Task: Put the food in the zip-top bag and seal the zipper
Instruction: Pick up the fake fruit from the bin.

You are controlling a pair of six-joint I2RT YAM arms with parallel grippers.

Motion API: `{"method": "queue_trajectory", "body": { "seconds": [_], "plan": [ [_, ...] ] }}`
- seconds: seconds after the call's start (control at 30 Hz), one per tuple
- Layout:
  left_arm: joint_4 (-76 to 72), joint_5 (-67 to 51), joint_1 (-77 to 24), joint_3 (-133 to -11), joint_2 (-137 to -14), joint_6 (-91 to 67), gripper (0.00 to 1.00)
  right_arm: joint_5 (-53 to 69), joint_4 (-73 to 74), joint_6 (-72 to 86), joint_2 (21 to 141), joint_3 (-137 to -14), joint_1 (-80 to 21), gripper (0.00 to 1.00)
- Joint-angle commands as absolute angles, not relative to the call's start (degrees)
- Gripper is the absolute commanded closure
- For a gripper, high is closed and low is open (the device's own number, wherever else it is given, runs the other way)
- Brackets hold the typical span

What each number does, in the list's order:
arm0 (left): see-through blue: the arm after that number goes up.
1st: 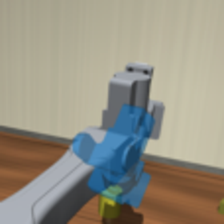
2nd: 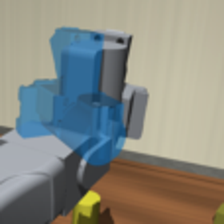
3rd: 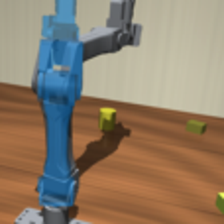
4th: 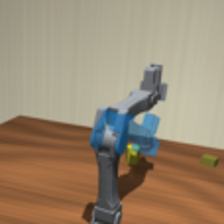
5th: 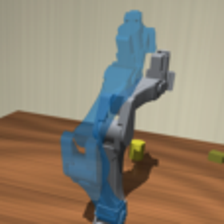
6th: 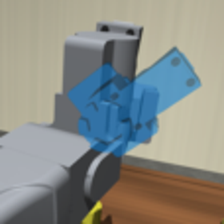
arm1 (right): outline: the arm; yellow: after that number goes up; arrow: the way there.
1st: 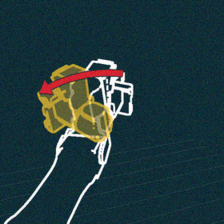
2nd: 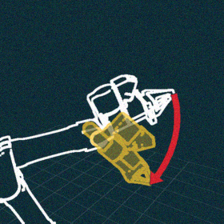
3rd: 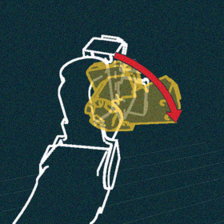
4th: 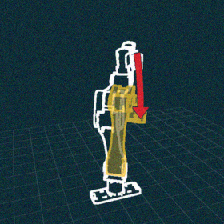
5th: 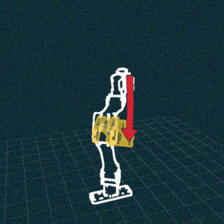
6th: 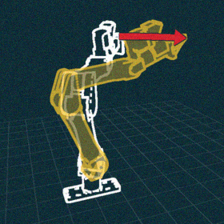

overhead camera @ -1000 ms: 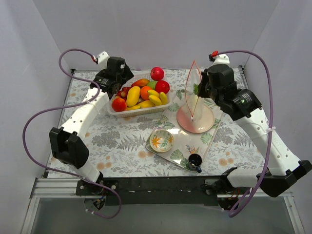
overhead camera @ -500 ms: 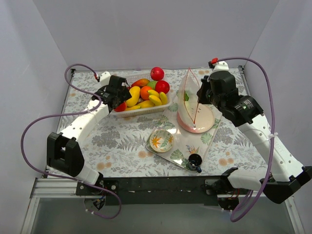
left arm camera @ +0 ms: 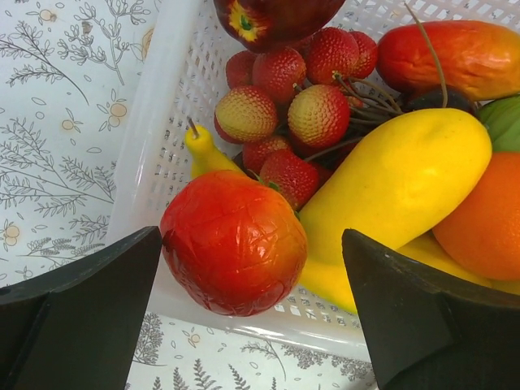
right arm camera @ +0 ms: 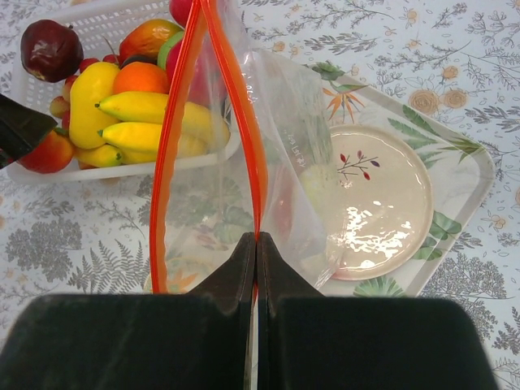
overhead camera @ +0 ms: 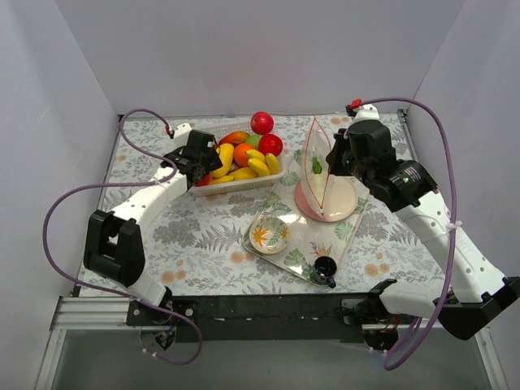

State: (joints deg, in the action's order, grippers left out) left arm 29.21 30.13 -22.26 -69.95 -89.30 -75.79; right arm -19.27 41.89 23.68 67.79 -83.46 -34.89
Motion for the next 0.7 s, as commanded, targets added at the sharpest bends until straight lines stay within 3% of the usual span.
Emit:
{"method": "queue_trajectory", "body": {
  "seconds": [0.0,0.33,0.67],
  "plan": [
    [26.90,31.38,-22.41,-68.56,-90.08,-75.58,0.08,-19.25,39.81,23.82,66.27,-83.58,-34.72,0.99],
    [26.54,31.73,-22.41,-66.71,-89.65,-76.20,0.12,-18.72,39.81,23.99,66.53,-83.41,-34.72,0.99],
    [28.65,32.17,-22.41,-70.31,-86.58,-73.30,0.56,-18.46,40.08,24.17,67.50,-84.29,-34.72,0.99]
  ]
}}
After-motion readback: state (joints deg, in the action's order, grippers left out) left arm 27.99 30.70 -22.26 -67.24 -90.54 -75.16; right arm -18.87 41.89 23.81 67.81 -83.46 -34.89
